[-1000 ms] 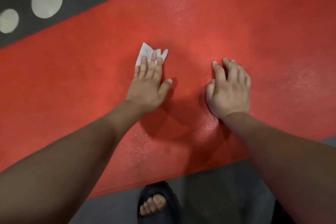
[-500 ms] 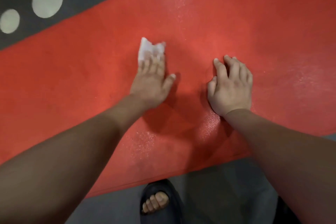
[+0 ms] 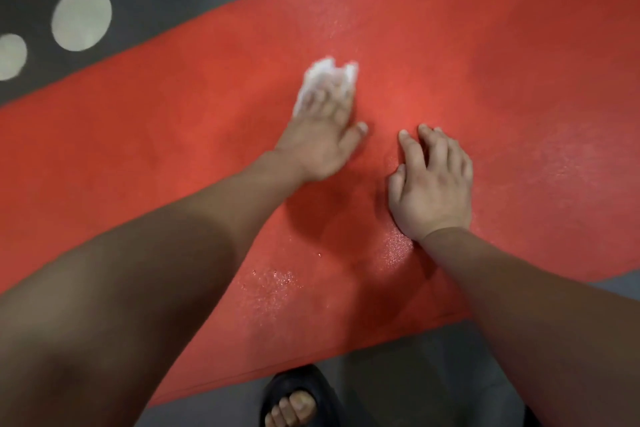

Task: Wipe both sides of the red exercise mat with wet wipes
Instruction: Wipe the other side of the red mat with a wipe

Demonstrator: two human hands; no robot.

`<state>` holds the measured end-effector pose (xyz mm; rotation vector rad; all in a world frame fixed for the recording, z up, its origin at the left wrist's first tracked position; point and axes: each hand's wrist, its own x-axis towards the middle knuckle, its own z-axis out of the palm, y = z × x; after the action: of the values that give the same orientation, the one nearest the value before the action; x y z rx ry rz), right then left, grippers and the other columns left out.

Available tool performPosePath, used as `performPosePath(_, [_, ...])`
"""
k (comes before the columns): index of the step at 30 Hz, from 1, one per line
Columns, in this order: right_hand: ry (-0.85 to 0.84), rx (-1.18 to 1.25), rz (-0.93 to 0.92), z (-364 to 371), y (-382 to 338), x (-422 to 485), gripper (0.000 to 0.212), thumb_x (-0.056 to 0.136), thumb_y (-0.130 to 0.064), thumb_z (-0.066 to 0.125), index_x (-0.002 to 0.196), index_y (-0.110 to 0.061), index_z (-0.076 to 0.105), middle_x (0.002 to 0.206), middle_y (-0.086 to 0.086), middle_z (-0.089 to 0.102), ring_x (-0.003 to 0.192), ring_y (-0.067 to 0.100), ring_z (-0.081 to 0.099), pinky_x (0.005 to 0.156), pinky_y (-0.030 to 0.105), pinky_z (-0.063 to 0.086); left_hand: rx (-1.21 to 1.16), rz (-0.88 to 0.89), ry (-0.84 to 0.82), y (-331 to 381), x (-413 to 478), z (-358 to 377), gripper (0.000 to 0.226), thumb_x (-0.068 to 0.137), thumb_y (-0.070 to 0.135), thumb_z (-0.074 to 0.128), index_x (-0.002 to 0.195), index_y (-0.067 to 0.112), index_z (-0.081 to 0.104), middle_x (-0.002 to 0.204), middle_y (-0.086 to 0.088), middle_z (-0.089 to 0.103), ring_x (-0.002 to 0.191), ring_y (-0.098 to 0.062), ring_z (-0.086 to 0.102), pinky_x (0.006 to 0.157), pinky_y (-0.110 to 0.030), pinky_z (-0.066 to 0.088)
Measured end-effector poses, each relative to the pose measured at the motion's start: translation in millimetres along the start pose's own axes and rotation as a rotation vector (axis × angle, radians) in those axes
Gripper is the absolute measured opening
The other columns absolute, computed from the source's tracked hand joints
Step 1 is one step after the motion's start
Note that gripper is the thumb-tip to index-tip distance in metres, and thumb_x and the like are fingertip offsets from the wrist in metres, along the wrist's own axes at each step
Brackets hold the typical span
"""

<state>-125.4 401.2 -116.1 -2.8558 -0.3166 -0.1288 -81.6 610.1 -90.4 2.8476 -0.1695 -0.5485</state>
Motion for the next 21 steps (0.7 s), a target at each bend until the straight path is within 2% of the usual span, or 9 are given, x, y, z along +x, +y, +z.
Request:
performPosePath(2, [0.007, 0.000, -0.005, 0, 1, -1, 0.052, 0.089, -0.030, 0.050, 0.140, -0.019, 0.053, 0.146, 0.010, 0.047, 0.140, 0.030, 0.036, 0.116, 0.047, 0.026, 0.067, 0.239, -0.047, 4, -3, 4, 0.081, 0.098, 0.060, 0.011, 0.163, 0.013, 0.002, 0.170, -0.011, 0.001, 0.157, -0.027, -0.005, 0.127, -0.040, -0.002])
performPosePath(4, [0.007, 0.005, -0.008, 1, 1, -1, 0.052, 0.089, -0.029, 0.050, 0.140, -0.019, 0.054, 0.145, 0.010, 0.047, 0.140, 0.030, 0.037, 0.116, 0.047, 0.026, 0.075, 0.290, 0.028, -15, 7, -4, 0.073, 0.102, 0.052, 0.019, 0.163, 0.018, 0.001, 0.171, -0.007, 0.001, 0.157, -0.022, -0.006, 0.127, -0.039, 0.002])
performPosePath(7, [0.010, 0.005, -0.007, 0, 0, -1, 0.052, 0.089, -0.029, 0.051, 0.139, -0.018, 0.054, 0.145, 0.011, 0.048, 0.139, 0.031, 0.037, 0.116, 0.046, 0.025, -0.057, -0.141, 0.154, -60, 24, -22, 0.075, 0.100, 0.052, 0.026, 0.163, 0.023, -0.003, 0.171, -0.006, -0.004, 0.157, -0.020, -0.009, 0.126, -0.049, 0.009])
performPosePath(9, [0.012, 0.008, -0.004, 0, 0, -1, 0.052, 0.088, -0.028, 0.052, 0.139, -0.018, 0.054, 0.145, 0.011, 0.048, 0.139, 0.031, 0.037, 0.116, 0.046, 0.025, -0.033, -0.414, 0.083, -77, 31, -31, 0.077, 0.102, 0.055, 0.021, 0.162, 0.015, -0.006, 0.170, -0.011, -0.007, 0.156, -0.025, -0.010, 0.126, -0.050, 0.001])
performPosePath(10, [0.011, 0.009, -0.004, 0, -1, 0, 0.052, 0.088, -0.029, 0.052, 0.139, -0.018, 0.054, 0.145, 0.011, 0.048, 0.139, 0.031, 0.037, 0.116, 0.046, 0.025, 0.005, -0.444, 0.060, -76, 32, -32, 0.079, 0.103, 0.056, 0.020, 0.161, 0.010, -0.007, 0.169, -0.014, -0.008, 0.156, -0.027, -0.011, 0.126, -0.049, -0.003])
performPosePath(14, [0.009, 0.000, -0.002, 0, -1, -1, 0.053, 0.088, -0.029, 0.051, 0.140, -0.019, 0.053, 0.145, 0.010, 0.047, 0.140, 0.030, 0.036, 0.117, 0.046, 0.024, -0.056, -0.128, 0.041, -27, 19, -13, 0.086, 0.097, 0.061, 0.013, 0.161, 0.007, -0.005, 0.169, -0.012, -0.014, 0.155, -0.028, -0.017, 0.126, -0.043, -0.008])
performPosePath(18, [-0.002, -0.003, -0.004, 0, -1, -2, 0.052, 0.089, -0.030, 0.049, 0.140, -0.020, 0.053, 0.146, 0.009, 0.047, 0.140, 0.030, 0.036, 0.116, 0.045, 0.023, 0.028, 0.160, -0.018, -19, -9, -1, 0.081, 0.098, 0.061, 0.010, 0.163, 0.013, -0.001, 0.170, -0.009, -0.008, 0.156, -0.023, -0.011, 0.128, -0.041, -0.001])
performPosePath(19, [-0.004, -0.001, -0.003, 0, -1, -2, 0.052, 0.089, -0.030, 0.049, 0.140, -0.020, 0.053, 0.146, 0.009, 0.047, 0.140, 0.030, 0.036, 0.116, 0.045, 0.023, 0.029, 0.161, 0.042, -31, -11, -3, 0.078, 0.100, 0.058, 0.015, 0.163, 0.014, -0.002, 0.170, -0.008, -0.006, 0.157, -0.022, -0.010, 0.128, -0.043, 0.002])
performPosePath(21, [-0.005, -0.002, 0.002, 1, -2, -2, 0.052, 0.089, -0.030, 0.048, 0.140, -0.020, 0.052, 0.146, 0.009, 0.046, 0.140, 0.030, 0.035, 0.117, 0.045, 0.022, -0.030, -0.054, 0.129, -58, -15, -10, 0.075, 0.102, 0.053, 0.022, 0.163, 0.018, -0.005, 0.170, -0.005, -0.007, 0.156, -0.019, -0.011, 0.127, -0.046, 0.004])
